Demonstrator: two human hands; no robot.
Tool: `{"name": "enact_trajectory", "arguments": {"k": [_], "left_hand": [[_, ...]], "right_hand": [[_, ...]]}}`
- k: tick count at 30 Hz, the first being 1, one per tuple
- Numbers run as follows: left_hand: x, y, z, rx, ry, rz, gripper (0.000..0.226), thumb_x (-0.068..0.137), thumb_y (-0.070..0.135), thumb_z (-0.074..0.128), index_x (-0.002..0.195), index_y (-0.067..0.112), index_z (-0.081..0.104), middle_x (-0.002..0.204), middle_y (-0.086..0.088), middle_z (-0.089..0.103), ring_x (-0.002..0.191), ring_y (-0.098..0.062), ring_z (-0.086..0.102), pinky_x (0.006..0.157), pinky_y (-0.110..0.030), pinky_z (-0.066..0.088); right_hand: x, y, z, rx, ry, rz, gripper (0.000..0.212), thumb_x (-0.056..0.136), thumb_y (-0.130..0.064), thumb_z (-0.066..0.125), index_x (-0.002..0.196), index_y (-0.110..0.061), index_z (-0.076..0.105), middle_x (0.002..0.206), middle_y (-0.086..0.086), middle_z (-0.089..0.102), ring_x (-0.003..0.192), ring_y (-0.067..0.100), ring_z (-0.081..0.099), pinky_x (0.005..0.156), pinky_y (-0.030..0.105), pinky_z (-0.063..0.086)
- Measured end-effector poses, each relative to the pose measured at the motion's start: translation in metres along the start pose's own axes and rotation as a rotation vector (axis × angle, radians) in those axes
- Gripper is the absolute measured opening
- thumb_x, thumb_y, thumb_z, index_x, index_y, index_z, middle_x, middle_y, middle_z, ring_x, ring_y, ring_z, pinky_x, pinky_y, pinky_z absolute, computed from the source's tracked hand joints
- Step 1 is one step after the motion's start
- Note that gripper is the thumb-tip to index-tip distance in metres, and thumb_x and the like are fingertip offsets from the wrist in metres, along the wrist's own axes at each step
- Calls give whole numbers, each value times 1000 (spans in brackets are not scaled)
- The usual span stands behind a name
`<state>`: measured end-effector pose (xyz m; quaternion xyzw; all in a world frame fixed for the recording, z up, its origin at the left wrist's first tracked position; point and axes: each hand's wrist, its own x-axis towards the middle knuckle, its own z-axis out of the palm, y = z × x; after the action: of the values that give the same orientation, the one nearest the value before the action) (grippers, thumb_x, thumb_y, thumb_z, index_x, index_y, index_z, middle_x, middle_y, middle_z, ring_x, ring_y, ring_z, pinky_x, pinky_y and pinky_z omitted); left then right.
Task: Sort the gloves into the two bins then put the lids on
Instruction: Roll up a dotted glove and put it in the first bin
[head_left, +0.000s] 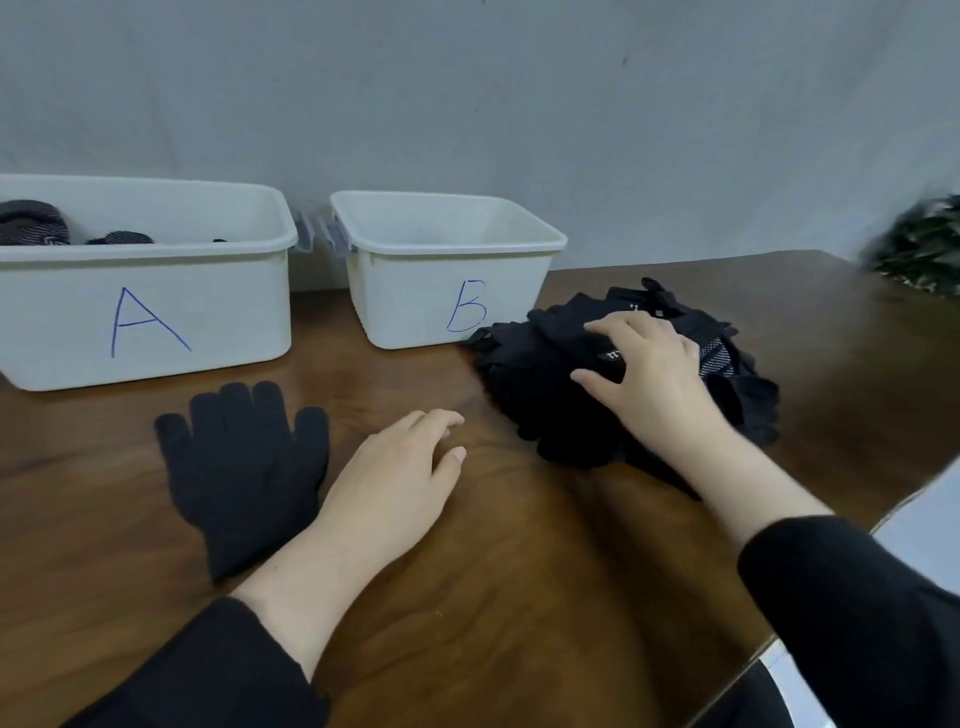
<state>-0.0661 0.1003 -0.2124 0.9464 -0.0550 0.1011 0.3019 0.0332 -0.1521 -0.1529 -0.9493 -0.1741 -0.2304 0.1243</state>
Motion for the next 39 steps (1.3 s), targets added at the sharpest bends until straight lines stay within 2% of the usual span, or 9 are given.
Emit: {"name": "enact_trajectory", "arguments": {"k": [3, 8, 13, 17, 24, 28, 33, 36, 39], "left_hand": [[1, 1, -2, 9, -9, -8, 38, 102, 43, 43, 140, 38, 44, 129, 21, 52, 117, -7, 52, 97, -31, 48], [-4, 8, -11, 97, 8, 31, 41, 104, 42, 38, 143, 34, 44, 138, 17, 50, 123, -11, 49, 104, -29, 39], [-2, -10, -41, 228, 142, 33, 41, 104, 44, 39, 140, 31, 52, 139, 13, 55, 126, -10, 50, 110, -31, 32], [-13, -45, -50, 322, -78, 29, 40, 102, 49, 39, 139, 39, 51, 144, 19, 47, 133, -4, 41, 116, -33, 21], [-27, -66, -57, 419, -105, -81, 44, 106, 30, 31, 149, 39, 39, 154, 15, 32, 142, -8, 27, 121, -41, 14], [-39, -83, -72, 441, -75, -156, 44, 107, 30, 30, 149, 37, 39, 155, 12, 32, 144, -12, 27, 121, -47, 15], [-46, -90, -82, 400, 102, -153, 39, 104, 40, 38, 141, 35, 51, 141, 16, 49, 134, -8, 40, 118, -38, 19], [-45, -84, -85, 378, 250, -119, 34, 102, 34, 46, 132, 29, 60, 131, 13, 59, 122, -11, 51, 110, -35, 29], [-44, -82, -85, 363, 296, -83, 32, 100, 31, 49, 128, 28, 63, 126, 11, 62, 118, -12, 54, 104, -35, 35]], "right_hand": [[11, 18, -4, -177, -200, -14, 49, 89, -47, 70, 134, -30, 60, 141, -9, 54, 137, 19, 42, 117, 53, 18], [24, 17, -9, -41, -33, 15, 22, 100, -35, 57, 114, -24, 71, 121, -5, 70, 118, 24, 59, 111, 50, 34], [34, -16, -54, 300, 258, 83, 23, 104, -29, 52, 109, -17, 70, 102, -3, 68, 99, 16, 58, 83, 23, 40], [46, -45, -82, 417, 206, 110, 21, 104, -32, 50, 94, -23, 66, 74, -11, 60, 71, 2, 50, 55, 5, 34], [51, -80, -62, 950, 6, 324, 56, 87, -52, 62, 95, 4, 62, 82, 8, 59, 78, 22, 58, 70, 40, 45], [33, -112, -33, 1202, -134, 406, 27, 99, -29, 59, 97, -7, 74, 98, 14, 76, 93, 30, 73, 78, 45, 56], [18, -146, 0, 1550, -158, 611, 20, 101, -19, 57, 109, -8, 71, 103, 8, 76, 95, 26, 73, 75, 39, 60], [-10, -144, 37, 1126, -168, 571, 32, 95, -46, 60, 91, -16, 69, 88, -1, 73, 86, 22, 72, 78, 50, 62], [-41, -135, 57, 517, -171, 266, 28, 95, -55, 55, 97, -29, 65, 92, -12, 64, 88, 10, 63, 77, 32, 52]]}}
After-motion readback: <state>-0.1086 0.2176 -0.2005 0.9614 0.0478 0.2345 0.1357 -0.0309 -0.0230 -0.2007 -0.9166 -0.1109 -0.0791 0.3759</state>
